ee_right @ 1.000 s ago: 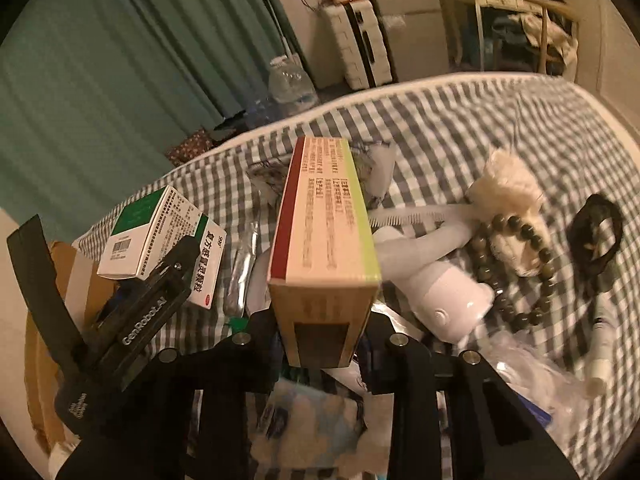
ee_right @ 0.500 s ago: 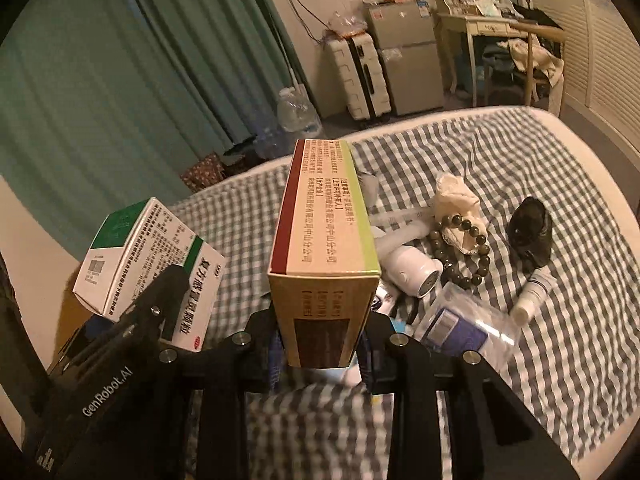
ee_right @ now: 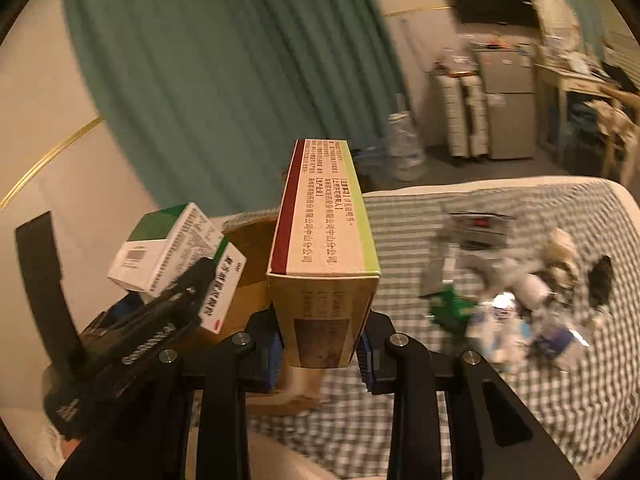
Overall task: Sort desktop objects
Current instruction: 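Carry both items to the cardboard box and open both tools to drop them, then grasp the Vinda tissue pack with the left tool while the right tool grasps the toothpaste tube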
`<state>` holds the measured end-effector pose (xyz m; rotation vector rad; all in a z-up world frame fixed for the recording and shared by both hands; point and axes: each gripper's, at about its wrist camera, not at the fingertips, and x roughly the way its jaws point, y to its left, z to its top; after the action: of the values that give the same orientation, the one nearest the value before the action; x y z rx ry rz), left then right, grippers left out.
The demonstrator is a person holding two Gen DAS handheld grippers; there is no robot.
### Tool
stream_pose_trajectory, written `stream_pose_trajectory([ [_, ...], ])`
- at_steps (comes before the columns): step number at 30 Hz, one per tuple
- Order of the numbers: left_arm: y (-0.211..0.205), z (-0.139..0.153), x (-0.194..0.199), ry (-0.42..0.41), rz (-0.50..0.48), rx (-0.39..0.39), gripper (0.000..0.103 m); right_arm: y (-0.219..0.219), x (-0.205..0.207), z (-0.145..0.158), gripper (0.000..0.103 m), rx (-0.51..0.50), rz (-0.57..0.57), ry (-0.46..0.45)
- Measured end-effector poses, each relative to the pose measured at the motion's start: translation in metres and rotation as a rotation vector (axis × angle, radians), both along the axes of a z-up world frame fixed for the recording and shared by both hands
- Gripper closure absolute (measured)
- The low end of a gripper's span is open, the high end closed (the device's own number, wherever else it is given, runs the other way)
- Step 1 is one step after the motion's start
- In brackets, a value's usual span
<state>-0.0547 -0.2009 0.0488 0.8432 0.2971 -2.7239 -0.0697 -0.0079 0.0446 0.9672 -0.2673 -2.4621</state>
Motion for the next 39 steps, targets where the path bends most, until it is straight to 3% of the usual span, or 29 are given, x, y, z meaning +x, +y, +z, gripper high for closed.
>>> stream_pose_trajectory([
  [6,-0.044,-0.029,-0.001,-0.063,0.077,0.012,0.004,-0.060,-0.006,-0.028,0.074,0.046,0.115,-0.064],
  [13,-0.074,-0.066,-0.004,-0.127,0.129,0.031,0.002,-0.086,-0.025,-0.068,0.071,0.079,0.150,-0.138],
  [14,-0.075,-0.069,-0.006,-0.139,0.144,0.018,0.002,-0.087,-0.025,-0.069,0.066,0.079,0.143,-0.137],
  [15,-0.075,-0.071,-0.008,-0.148,0.154,0.007,0.002,-0.087,-0.025,-0.069,0.048,0.082,0.133,-0.134],
  [16,-0.075,-0.072,-0.008,-0.155,0.159,-0.002,0.001,-0.083,-0.026,-0.068,0.038,0.087,0.117,-0.121],
  [21,-0.083,-0.072,0.005,-0.147,0.160,0.012,0.000,-0.066,-0.027,-0.056,0.037,0.069,0.075,-0.091],
  [29,-0.037,-0.050,0.010,-0.111,0.055,0.005,0.000,0.010,-0.017,-0.031,0.037,0.079,-0.066,-0.039],
  [33,0.019,-0.043,0.011,-0.077,-0.040,-0.011,0.000,0.070,-0.011,-0.022,0.037,0.163,-0.182,0.025],
  [39,0.102,-0.058,0.000,-0.091,-0.169,0.055,0.000,0.182,-0.013,-0.041,0.037,0.226,-0.395,-0.026],
])
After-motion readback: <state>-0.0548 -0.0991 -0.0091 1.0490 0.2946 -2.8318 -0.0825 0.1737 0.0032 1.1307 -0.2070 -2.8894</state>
